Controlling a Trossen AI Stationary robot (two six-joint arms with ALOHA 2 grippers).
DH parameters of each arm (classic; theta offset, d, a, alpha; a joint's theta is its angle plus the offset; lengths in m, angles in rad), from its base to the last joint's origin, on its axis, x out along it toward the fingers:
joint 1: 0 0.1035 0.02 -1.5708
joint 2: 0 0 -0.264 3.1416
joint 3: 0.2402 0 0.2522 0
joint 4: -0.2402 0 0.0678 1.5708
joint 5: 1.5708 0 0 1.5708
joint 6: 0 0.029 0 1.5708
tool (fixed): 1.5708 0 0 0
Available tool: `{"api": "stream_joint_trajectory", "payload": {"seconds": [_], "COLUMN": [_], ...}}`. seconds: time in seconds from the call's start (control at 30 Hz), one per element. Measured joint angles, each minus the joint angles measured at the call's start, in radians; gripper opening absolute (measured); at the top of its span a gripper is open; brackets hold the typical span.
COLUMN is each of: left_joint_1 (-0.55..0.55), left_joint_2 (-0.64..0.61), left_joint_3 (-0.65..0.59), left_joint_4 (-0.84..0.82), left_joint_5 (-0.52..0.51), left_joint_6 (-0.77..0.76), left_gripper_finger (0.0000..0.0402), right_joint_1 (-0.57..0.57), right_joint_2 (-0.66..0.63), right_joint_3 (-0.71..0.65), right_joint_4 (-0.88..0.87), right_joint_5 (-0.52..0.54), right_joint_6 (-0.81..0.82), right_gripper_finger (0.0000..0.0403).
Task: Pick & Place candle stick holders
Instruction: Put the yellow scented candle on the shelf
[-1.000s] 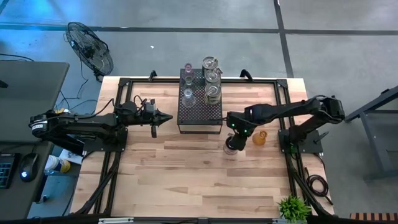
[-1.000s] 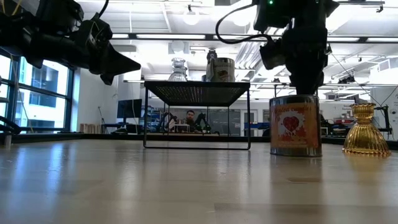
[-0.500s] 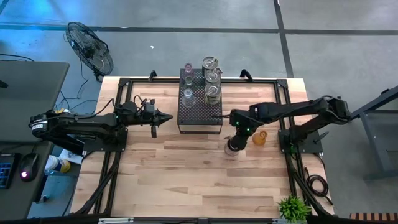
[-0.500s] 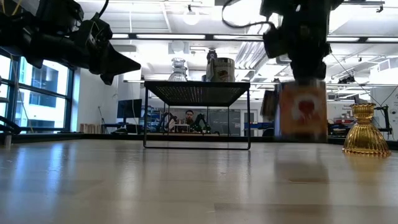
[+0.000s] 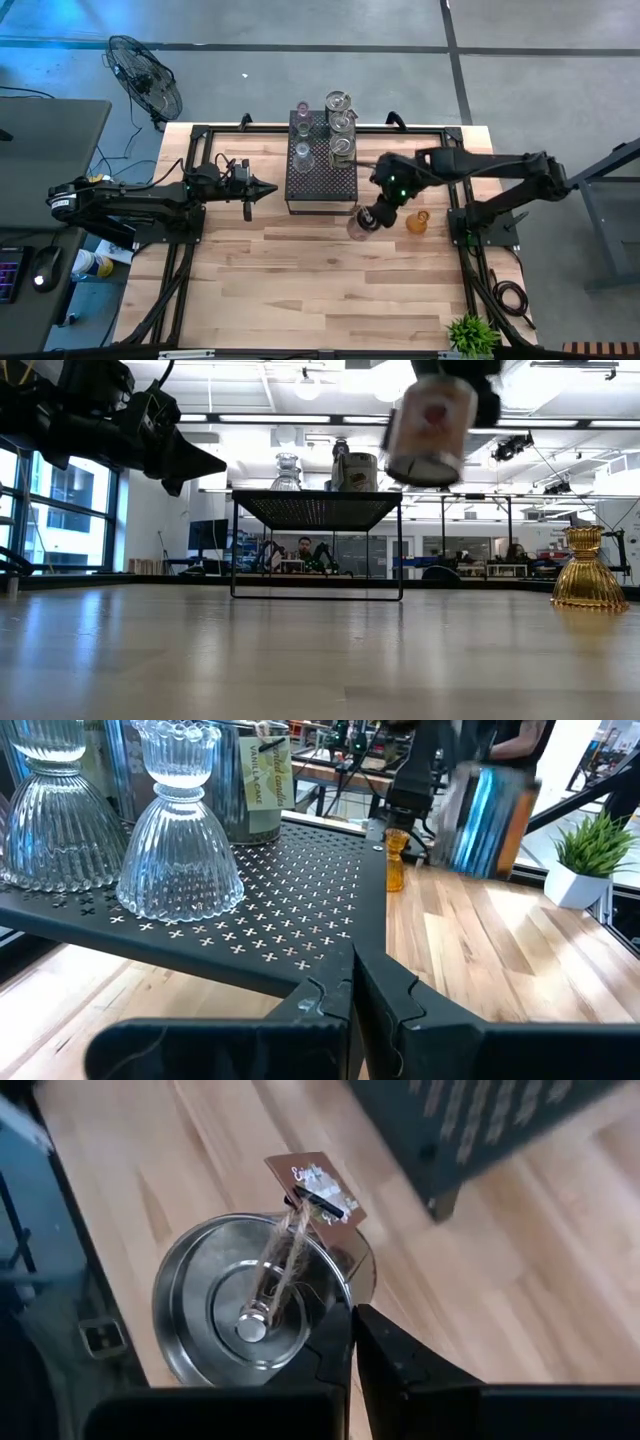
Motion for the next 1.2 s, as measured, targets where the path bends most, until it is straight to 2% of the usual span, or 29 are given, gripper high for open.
{"api": "stream_joint_trajectory", "payload": {"seconds": [0.17,0.33,0.53,0.77,1.2], "left_joint_1": [0.000,0.000,0.000,0.000,0.000], "left_joint_2": [0.000,0.000,0.000,0.000,0.000], "left_joint_3": [0.000,0.000,0.000,0.000,0.000], "left_joint_4": [0.001,0.000,-0.001,-0.003,-0.003], "left_joint_5": [0.000,0.001,0.001,0.002,0.002], "left_joint_6": [0.000,0.000,0.000,0.000,0.000], "left_gripper_finger": [0.0000,0.0000,0.0000,0.0000,0.0000], "right_joint_1": [-0.061,-0.137,-0.204,-0.223,-0.223], "right_joint_2": [0.083,0.194,0.312,0.383,0.386], "right_joint_3": [0.185,0.364,0.505,0.539,0.538], "right_joint_4": [-0.106,-0.236,-0.291,-0.312,-0.278], "right_joint_5": [0.029,0.055,0.061,0.042,0.086], "right_joint_6": [-0.023,-0.136,-0.249,-0.297,-0.291], "right_gripper_finger": [0.0001,0.0002,0.0001,0.0001,0.0002]}}
